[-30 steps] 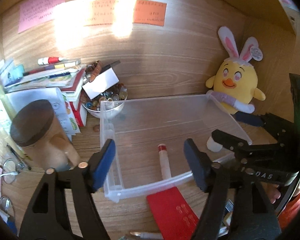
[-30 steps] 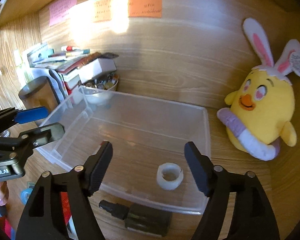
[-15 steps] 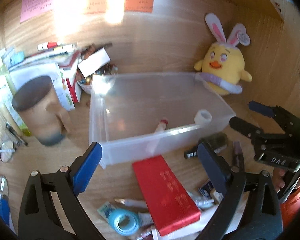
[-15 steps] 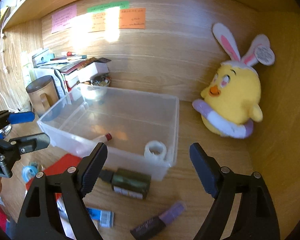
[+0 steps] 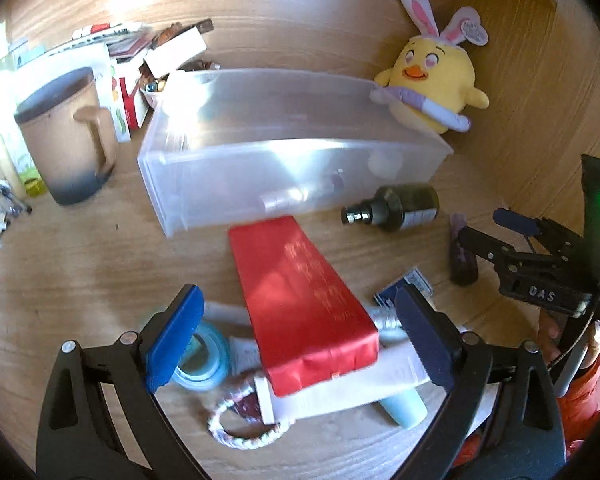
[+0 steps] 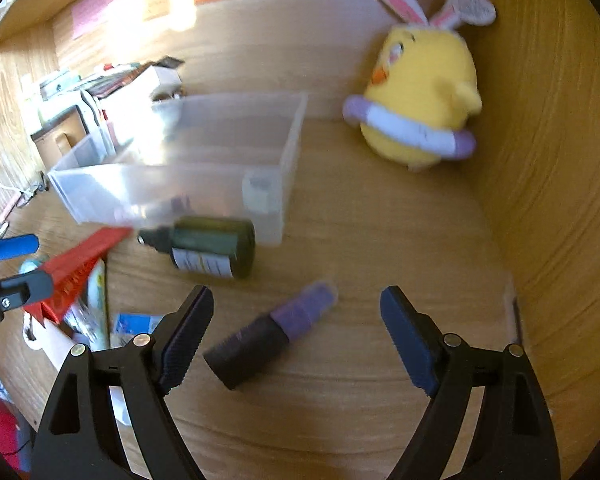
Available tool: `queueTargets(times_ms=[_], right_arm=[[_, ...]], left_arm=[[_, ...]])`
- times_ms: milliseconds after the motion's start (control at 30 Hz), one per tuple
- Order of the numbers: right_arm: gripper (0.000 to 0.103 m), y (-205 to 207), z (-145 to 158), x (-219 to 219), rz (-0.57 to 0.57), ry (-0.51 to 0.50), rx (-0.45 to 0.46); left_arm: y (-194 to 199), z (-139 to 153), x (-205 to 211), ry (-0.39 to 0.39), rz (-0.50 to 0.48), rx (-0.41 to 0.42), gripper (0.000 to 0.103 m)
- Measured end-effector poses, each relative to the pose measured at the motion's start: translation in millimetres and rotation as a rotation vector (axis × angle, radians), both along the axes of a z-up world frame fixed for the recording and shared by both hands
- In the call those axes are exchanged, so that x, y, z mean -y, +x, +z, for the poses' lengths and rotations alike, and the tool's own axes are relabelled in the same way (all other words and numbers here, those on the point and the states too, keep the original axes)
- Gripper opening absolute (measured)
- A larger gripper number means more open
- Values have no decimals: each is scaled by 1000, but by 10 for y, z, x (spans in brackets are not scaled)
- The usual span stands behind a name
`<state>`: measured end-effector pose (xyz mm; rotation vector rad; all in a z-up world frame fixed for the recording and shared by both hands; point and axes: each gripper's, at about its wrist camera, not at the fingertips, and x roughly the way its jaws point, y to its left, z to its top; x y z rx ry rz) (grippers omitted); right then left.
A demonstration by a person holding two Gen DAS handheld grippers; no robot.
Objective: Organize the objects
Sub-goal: 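Grasp the dark purple spray bottle with the right tool while the left tool grasps the red box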
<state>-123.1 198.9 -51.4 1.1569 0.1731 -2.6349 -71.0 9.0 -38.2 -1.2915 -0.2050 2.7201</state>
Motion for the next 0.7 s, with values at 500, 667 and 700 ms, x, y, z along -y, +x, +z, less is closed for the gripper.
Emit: queueTargets(times_ms=[500,667,700], right_arm=[[74,-36,-216,-10,-5,-30,101],[49,-25,-234,-55,-10,-36,109],[45,-23,-231,-57,-10,-37,105]], left_arm=[[149,-145,64,-20,43,-11,97],[133,-106,93,2,51,-35,84],[122,-109,85,-1,47,-35,79]])
